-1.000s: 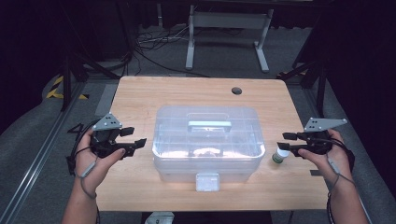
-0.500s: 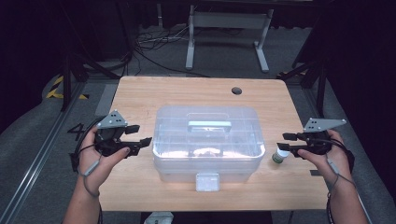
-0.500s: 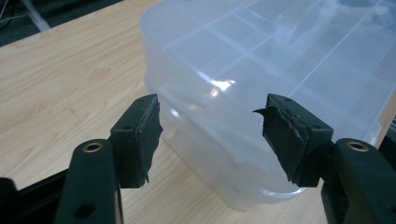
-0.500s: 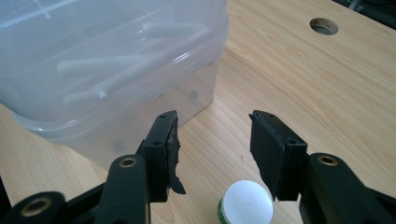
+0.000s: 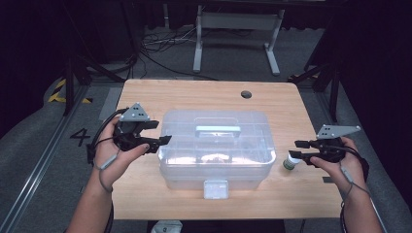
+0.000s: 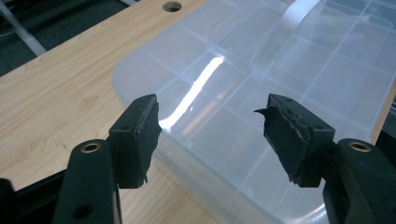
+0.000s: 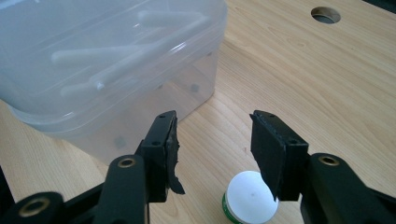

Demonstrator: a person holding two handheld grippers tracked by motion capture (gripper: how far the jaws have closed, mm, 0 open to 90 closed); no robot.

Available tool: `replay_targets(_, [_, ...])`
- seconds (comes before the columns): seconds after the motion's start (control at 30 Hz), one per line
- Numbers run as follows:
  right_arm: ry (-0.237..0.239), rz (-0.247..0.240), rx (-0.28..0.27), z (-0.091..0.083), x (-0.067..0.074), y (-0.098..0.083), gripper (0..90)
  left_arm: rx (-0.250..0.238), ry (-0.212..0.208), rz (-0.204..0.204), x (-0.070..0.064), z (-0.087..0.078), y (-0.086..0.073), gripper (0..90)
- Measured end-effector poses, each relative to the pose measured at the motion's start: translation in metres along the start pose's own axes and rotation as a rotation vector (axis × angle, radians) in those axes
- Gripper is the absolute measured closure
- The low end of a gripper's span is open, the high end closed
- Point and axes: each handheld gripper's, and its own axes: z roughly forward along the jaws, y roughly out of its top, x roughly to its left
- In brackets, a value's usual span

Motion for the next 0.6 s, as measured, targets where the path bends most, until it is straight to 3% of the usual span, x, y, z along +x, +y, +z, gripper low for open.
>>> replay_targets(0.6, [0.016, -0.004, 0.037, 0.011, 0.005, -0.004, 51.5, 0.022, -0.090, 0.094, -0.017, 0.032, 0.044, 35.8])
